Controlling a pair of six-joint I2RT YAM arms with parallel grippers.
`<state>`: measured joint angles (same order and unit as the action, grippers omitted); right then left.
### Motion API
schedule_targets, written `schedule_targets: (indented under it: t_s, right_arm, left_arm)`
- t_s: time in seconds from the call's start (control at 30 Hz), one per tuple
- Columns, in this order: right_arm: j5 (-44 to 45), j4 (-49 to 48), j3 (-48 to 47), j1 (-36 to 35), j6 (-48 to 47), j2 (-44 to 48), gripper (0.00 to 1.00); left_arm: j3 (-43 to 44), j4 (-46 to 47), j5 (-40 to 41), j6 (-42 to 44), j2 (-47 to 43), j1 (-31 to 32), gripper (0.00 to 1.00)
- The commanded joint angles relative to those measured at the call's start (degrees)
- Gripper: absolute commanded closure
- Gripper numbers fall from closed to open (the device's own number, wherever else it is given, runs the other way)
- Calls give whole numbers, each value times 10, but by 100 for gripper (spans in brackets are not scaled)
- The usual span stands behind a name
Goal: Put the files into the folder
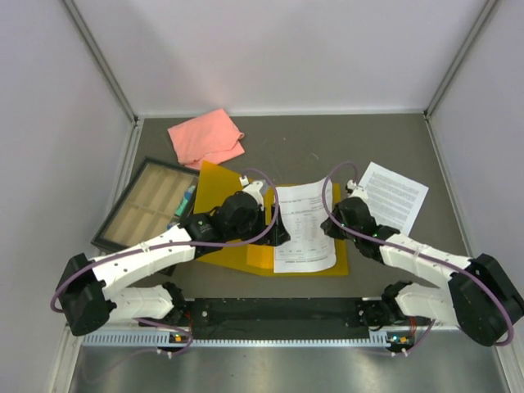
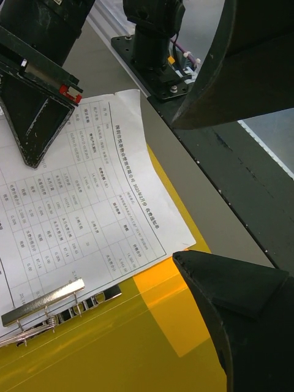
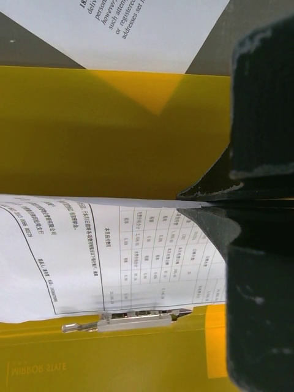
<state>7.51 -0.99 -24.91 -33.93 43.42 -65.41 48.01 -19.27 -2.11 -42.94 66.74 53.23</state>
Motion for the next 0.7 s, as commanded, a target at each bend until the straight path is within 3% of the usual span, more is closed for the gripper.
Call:
schedule_targets:
  t_s: [0.0,0.3,0.37,0.4,0.43,0.5,0.53,0.67]
  right_arm:
    - [8,-14,-32,7,-17,-9,100]
    - [-13,-23,-35,7,-20,-26,100]
    - [-16,-18,-42,6,-25,-28,90]
    - [-21,-15,-44,7,-28,-30,82]
    - [-21,-4,-52,7,-33,-29,69]
    - [-16,8,-60,6,-40,-26,57]
    - [1,56,-74,7,-45,-24,44]
    - [93,168,-116,11,-63,6,16]
  left_arm:
    - [22,34,-10,7,-1,-1,16]
    - [18,30,-9,8,-13,-1,16]
    - [19,29,-11,8,-13,-1,16]
    - [20,30,-13,8,-13,-1,16]
    - [20,31,-13,8,-13,-1,16]
    - [24,34,-14,10,-12,-1,16]
    - [26,34,-16,12,-11,-1,16]
    - [55,48,-30,16,6,-1,16]
